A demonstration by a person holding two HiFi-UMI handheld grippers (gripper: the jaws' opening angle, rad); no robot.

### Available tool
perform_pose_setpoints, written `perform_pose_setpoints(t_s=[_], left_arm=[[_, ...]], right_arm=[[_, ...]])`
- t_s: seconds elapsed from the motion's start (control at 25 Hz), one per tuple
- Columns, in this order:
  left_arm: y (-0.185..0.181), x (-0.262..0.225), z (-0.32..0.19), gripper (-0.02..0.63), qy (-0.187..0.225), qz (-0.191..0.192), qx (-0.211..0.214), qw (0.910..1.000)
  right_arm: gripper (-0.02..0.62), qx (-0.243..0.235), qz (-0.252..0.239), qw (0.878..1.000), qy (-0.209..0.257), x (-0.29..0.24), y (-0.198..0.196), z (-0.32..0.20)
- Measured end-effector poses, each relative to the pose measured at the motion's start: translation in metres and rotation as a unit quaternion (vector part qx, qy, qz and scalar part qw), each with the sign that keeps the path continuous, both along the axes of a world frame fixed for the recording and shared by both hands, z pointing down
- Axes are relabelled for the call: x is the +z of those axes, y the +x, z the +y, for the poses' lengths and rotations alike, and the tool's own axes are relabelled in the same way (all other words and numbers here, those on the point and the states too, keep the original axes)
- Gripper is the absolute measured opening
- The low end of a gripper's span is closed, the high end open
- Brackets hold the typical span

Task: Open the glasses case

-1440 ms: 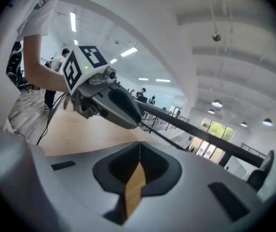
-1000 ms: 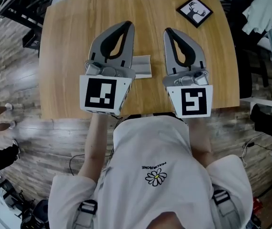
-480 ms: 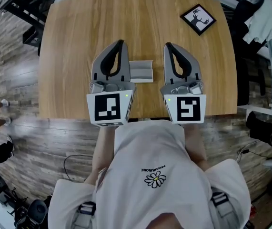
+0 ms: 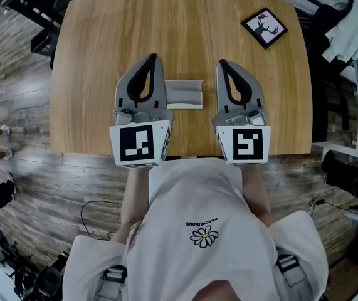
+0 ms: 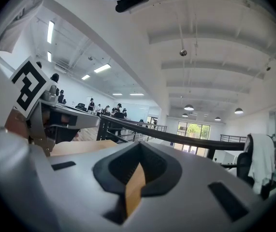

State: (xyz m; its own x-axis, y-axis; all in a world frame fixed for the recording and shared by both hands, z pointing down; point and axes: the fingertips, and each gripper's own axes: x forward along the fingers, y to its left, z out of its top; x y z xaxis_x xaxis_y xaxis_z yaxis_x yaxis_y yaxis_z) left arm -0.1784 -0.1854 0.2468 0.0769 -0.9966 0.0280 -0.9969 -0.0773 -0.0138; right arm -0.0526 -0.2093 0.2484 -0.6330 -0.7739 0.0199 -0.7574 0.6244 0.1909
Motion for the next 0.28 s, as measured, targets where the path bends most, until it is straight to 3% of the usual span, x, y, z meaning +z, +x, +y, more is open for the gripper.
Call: perform_pose_setpoints(t_s=[0.28], left_arm=[[-0.0099, -0.0079, -0.0011, 0.015, 0.009, -0.011, -0.015, 0.9998]], right_arm=[[0.006, -0.007, 0.019, 1.000, 0.005, 0.0055, -0.0008, -0.0044]])
